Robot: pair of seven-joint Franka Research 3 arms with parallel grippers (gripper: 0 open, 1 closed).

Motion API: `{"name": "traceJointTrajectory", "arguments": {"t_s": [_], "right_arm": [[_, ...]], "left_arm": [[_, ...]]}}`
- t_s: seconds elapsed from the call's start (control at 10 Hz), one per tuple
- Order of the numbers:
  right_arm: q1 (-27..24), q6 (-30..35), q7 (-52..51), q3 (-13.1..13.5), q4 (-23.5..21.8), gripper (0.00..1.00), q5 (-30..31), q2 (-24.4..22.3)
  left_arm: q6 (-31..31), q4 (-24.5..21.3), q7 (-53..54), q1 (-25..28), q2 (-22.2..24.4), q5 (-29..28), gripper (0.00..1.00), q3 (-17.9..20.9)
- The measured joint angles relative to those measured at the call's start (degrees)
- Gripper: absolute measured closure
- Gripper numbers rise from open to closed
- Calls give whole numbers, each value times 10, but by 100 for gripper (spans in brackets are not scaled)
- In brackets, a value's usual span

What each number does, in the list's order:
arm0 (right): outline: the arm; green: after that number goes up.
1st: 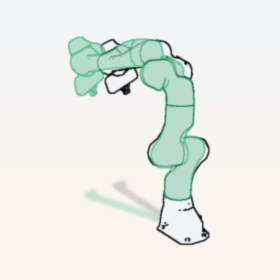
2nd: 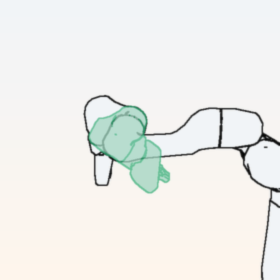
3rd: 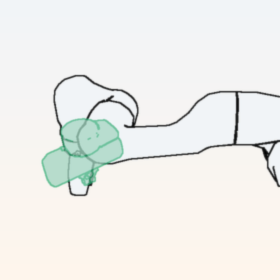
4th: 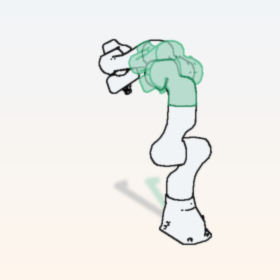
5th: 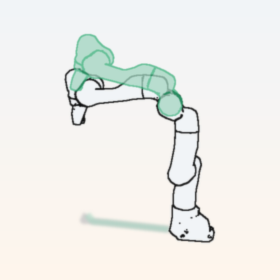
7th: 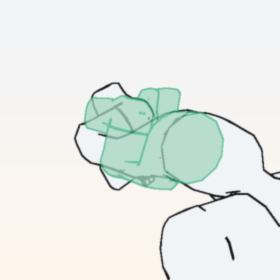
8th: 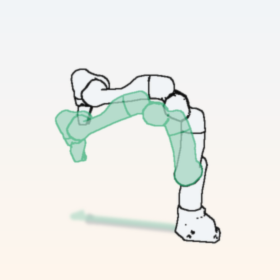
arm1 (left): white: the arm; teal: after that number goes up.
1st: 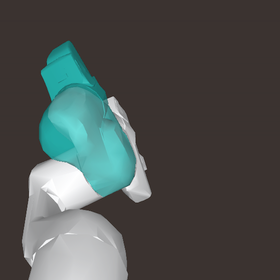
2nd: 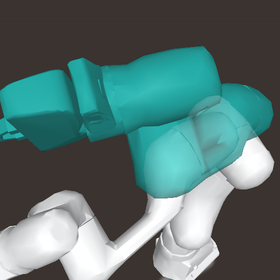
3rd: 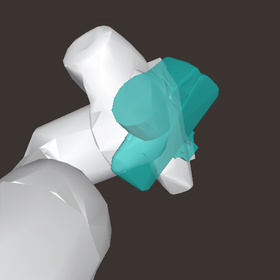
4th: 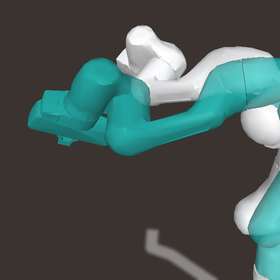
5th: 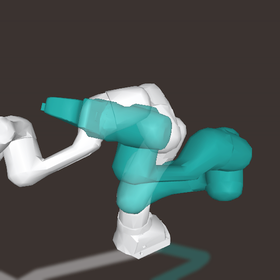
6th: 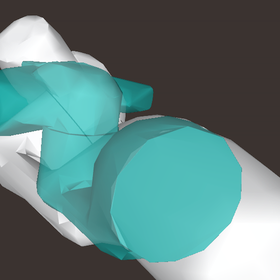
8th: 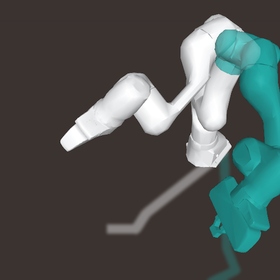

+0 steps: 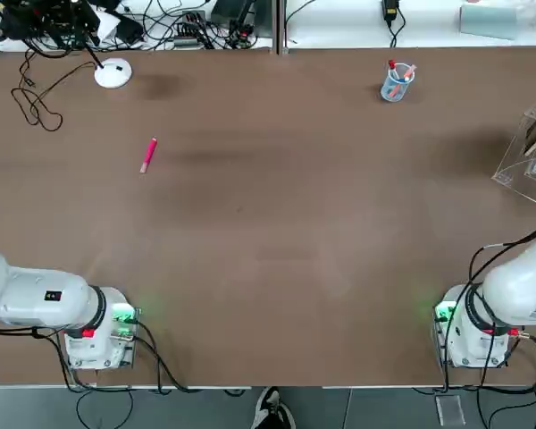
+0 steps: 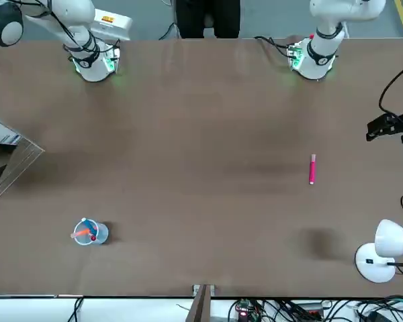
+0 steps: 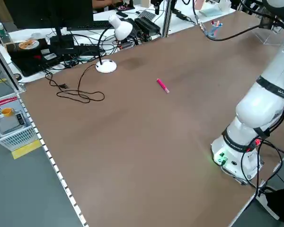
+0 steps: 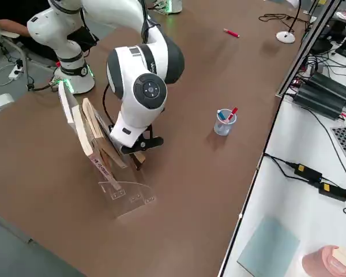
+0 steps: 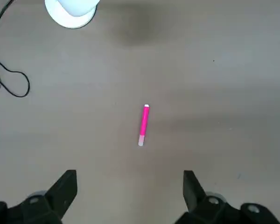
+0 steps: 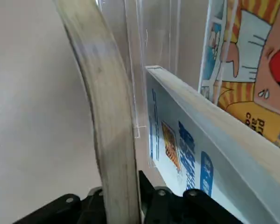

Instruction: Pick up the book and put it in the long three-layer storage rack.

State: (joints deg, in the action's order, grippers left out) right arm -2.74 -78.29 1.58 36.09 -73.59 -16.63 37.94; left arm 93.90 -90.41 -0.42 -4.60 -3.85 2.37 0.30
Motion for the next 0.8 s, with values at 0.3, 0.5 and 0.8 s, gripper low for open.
{"name": "traceJointTrajectory", "arguments": {"t_s": [0.3,0.5,0.8], "right_arm": [[-4,-8,-12,0,0,82,0,3],[-6,-10,-14,0,0,82,0,5],[-7,-17,-20,0,0,82,0,8]], "left_arm": [[0,0,0,0,0,0,0,0],[0,0,0,0,0,0,0,0],[-1,0,1,0,0,0,0,0]]}}
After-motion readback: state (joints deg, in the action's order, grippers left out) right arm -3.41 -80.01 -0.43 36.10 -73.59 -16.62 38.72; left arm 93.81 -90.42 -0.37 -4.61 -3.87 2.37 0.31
